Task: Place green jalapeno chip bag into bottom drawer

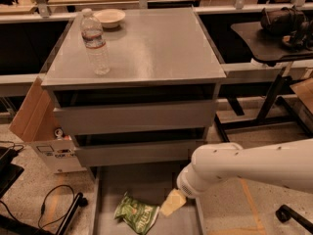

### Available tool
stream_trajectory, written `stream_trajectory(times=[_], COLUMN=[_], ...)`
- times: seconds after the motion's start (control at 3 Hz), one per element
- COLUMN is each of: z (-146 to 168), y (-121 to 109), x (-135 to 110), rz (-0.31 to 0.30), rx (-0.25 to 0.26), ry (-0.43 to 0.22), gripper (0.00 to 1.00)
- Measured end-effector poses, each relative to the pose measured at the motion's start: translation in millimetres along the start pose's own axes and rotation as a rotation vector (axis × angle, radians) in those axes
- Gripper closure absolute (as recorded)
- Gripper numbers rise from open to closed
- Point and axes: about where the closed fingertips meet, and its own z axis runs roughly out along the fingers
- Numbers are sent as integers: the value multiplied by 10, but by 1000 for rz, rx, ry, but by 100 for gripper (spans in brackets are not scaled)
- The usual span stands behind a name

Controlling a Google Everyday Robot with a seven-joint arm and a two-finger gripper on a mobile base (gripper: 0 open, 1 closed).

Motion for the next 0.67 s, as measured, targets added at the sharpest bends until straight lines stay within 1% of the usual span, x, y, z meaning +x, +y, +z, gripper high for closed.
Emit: stream_trajectory(times=[0.33,0.67], z=[-620,-1039], y=[-539,-872], x=[-13,82], rz=[64,112], rx=[149,285], ry=[39,52], gripper=[0,0])
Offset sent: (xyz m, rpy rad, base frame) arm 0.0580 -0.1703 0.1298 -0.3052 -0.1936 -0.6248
